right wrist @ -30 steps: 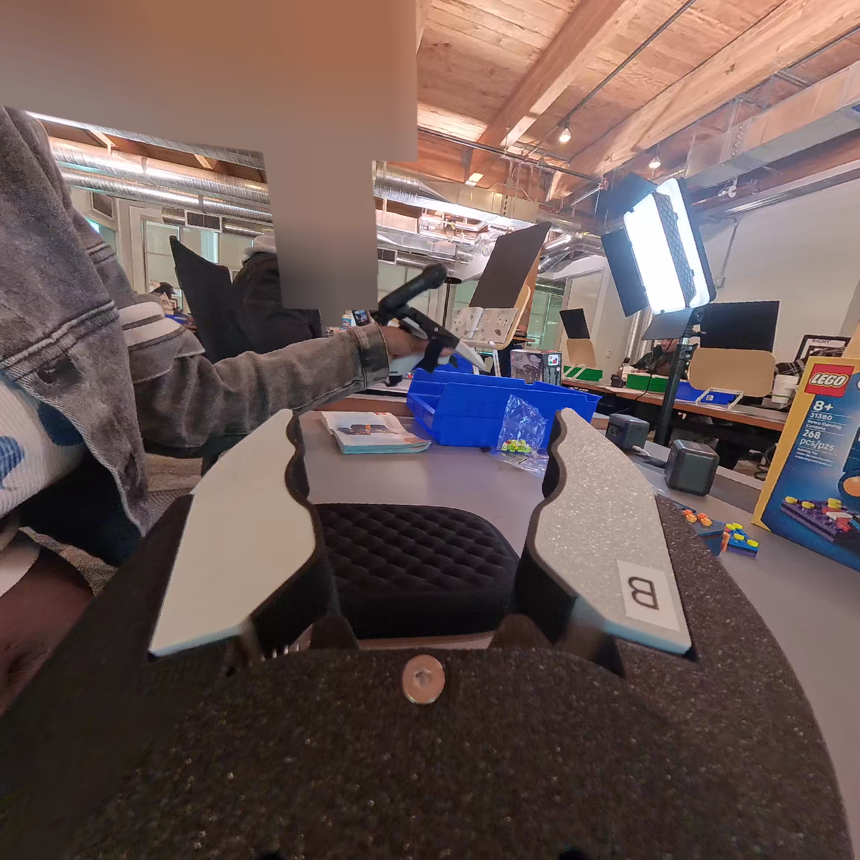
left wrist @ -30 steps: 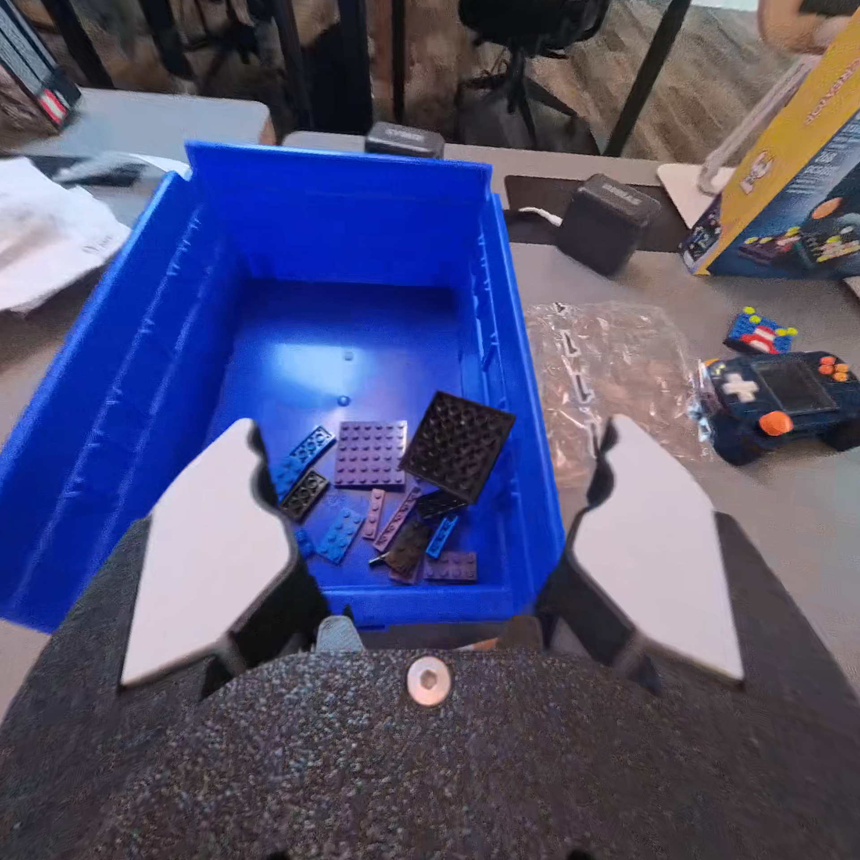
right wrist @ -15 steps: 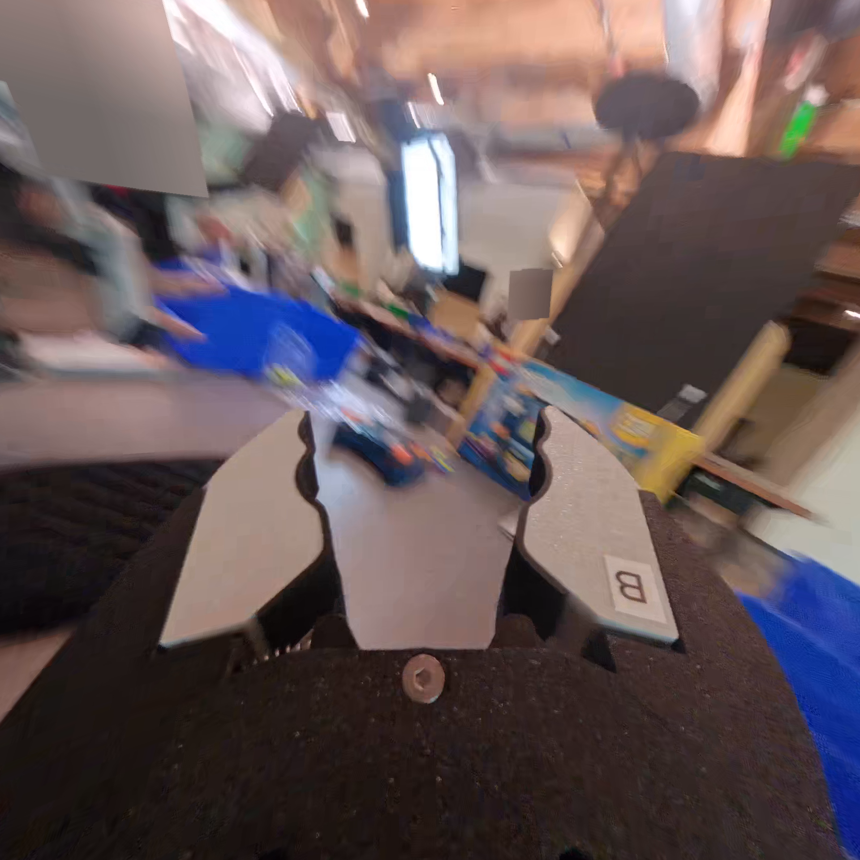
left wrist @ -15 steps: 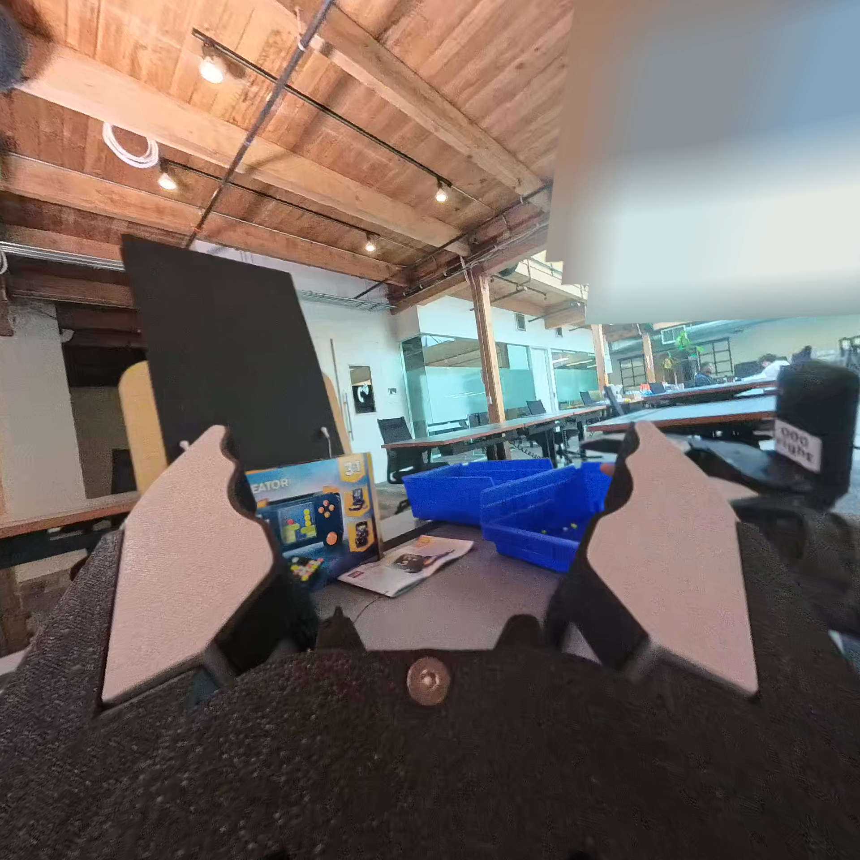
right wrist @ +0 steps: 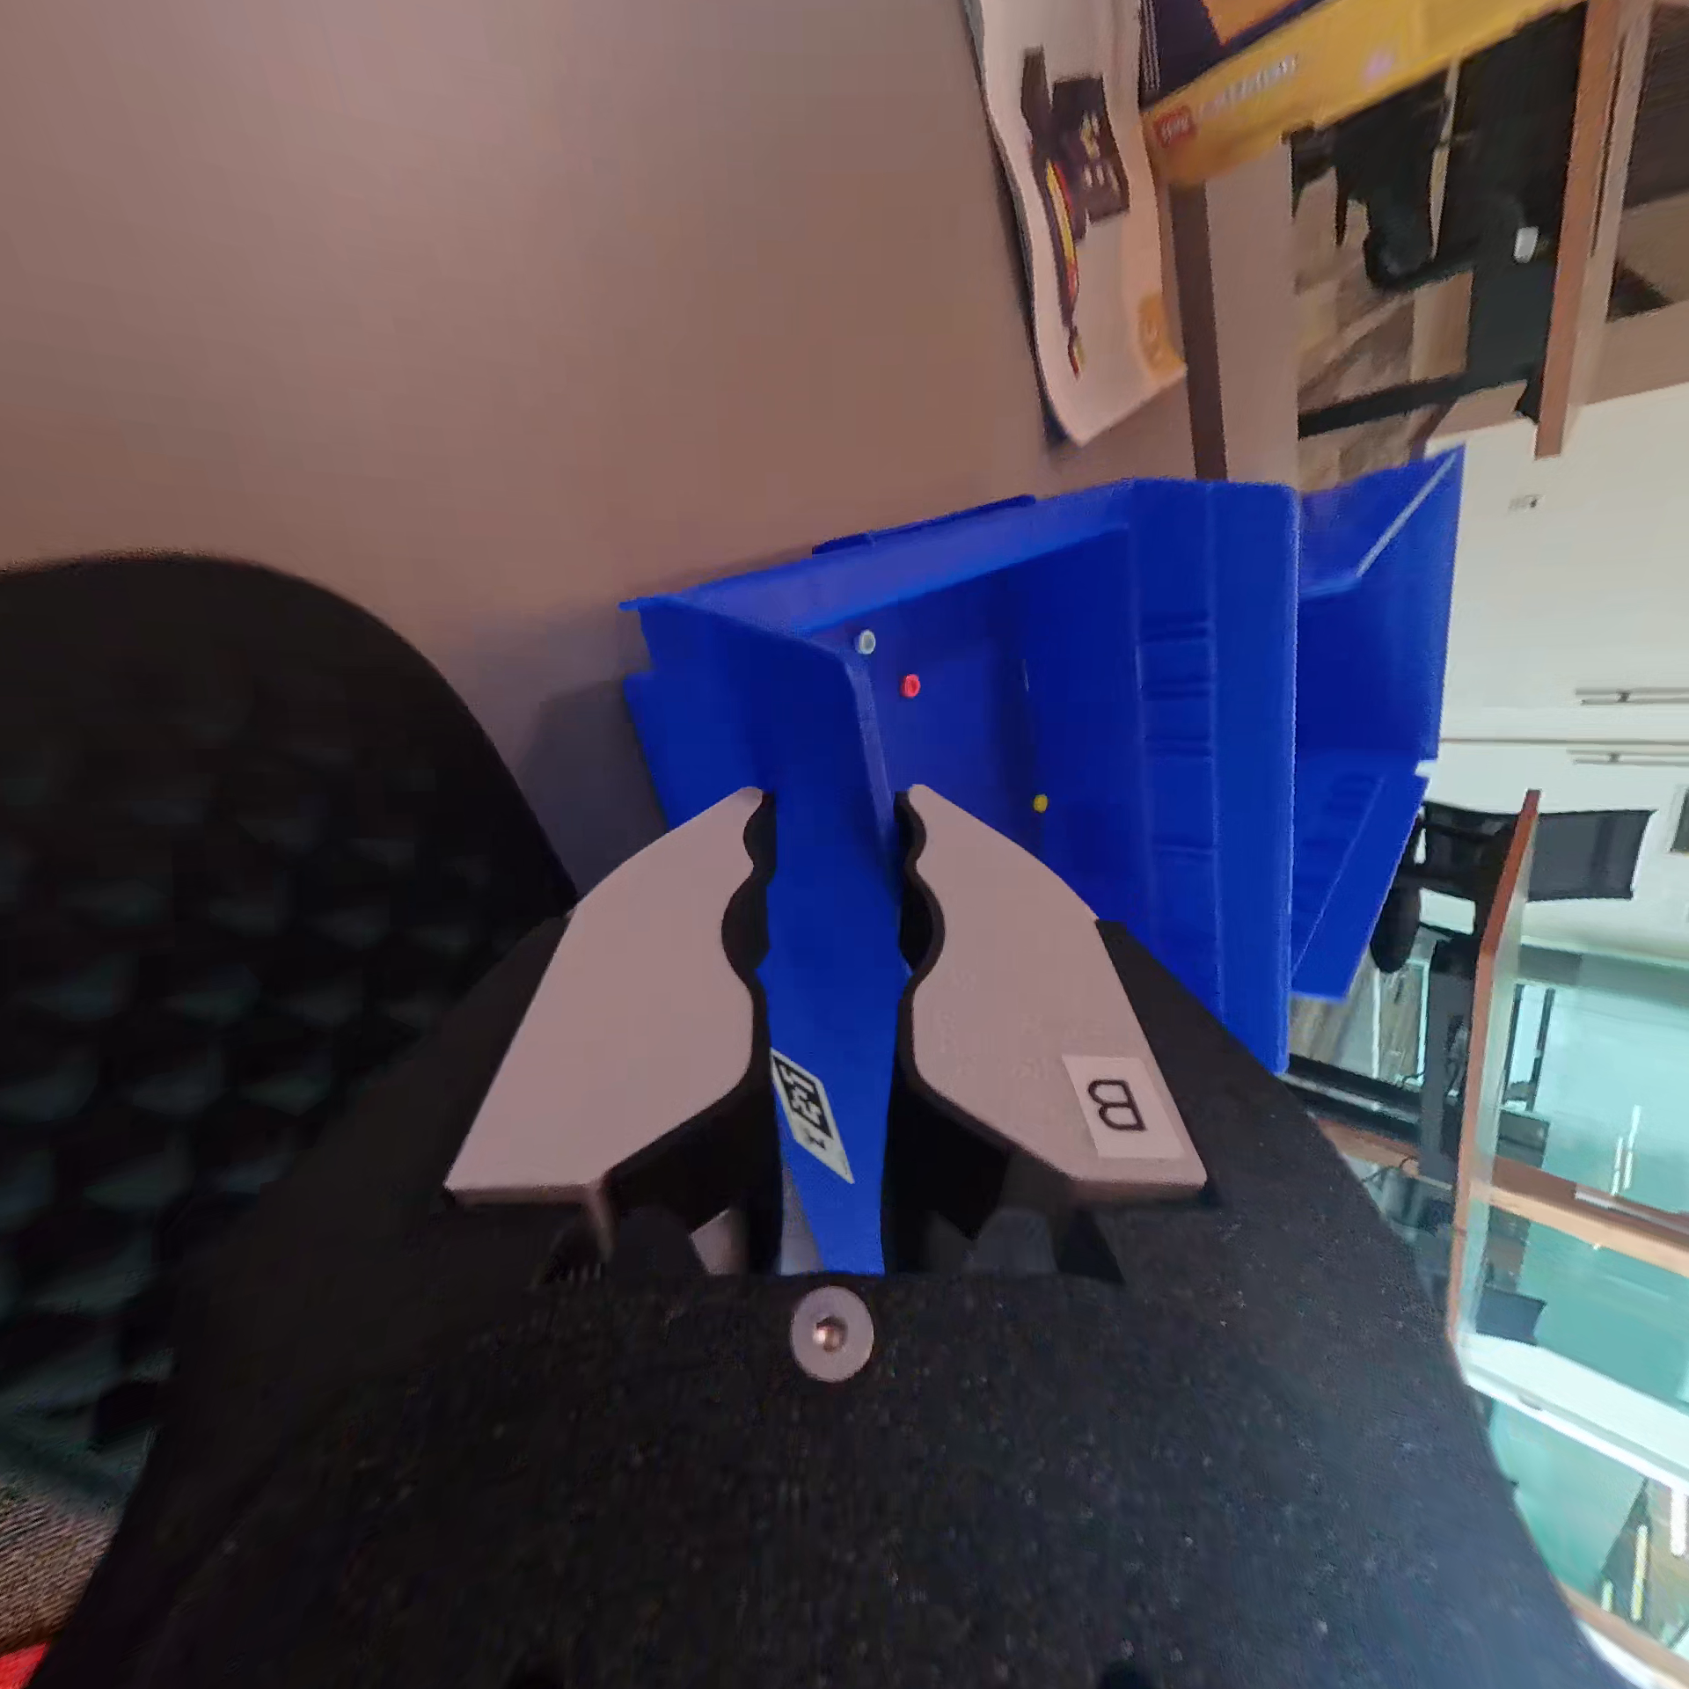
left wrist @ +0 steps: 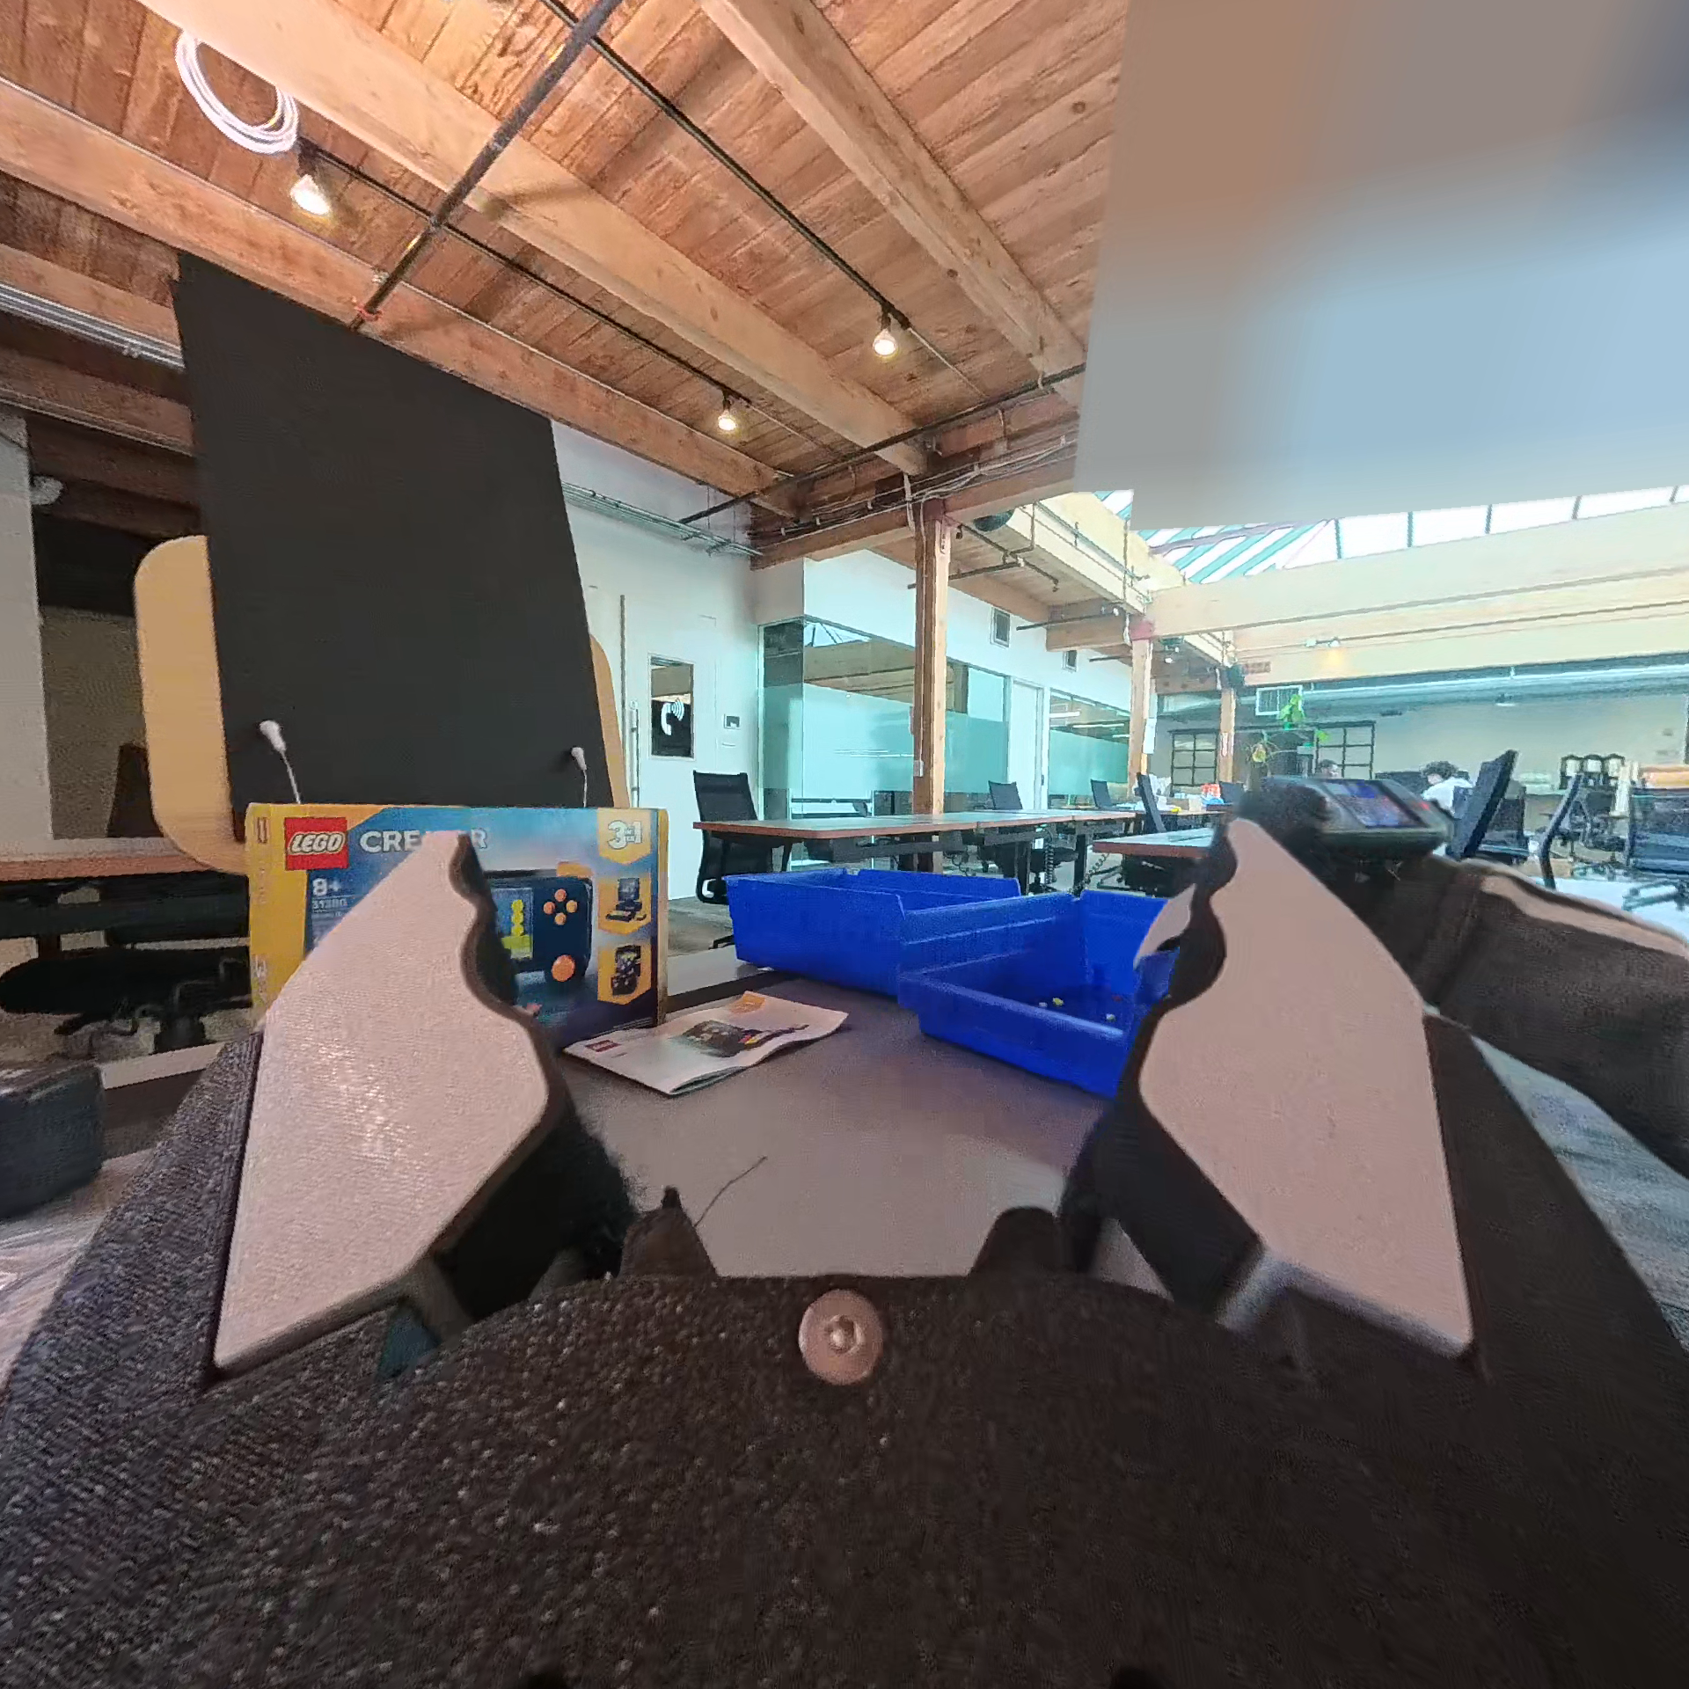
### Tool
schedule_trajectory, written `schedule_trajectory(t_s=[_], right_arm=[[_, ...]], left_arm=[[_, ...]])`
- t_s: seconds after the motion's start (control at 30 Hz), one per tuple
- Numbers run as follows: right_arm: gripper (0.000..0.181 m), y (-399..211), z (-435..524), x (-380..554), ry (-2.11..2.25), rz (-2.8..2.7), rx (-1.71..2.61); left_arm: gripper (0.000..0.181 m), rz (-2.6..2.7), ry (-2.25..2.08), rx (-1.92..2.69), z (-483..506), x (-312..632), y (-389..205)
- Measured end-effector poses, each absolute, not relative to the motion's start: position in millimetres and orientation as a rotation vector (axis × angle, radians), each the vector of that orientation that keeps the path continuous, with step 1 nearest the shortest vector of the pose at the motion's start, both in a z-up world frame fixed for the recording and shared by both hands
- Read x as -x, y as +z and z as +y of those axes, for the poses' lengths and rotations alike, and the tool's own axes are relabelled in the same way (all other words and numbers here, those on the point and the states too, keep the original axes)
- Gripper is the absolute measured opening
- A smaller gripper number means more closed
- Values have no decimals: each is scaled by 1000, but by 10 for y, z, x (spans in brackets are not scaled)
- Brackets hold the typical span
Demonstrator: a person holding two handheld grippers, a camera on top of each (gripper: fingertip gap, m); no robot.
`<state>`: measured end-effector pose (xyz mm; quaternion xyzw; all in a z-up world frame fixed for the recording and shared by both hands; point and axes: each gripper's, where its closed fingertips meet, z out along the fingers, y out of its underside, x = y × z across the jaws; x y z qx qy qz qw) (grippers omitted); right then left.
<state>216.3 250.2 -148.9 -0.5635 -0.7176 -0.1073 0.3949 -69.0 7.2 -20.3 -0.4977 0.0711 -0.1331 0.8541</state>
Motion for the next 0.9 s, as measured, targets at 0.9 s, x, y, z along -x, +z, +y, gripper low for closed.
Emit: schedule_trajectory(t_s=[0.9], right_arm=[[79,-1817,2685,2330,800,-1712,1978]], left_arm=[[131,146,-336,1093,69,762,-387]])
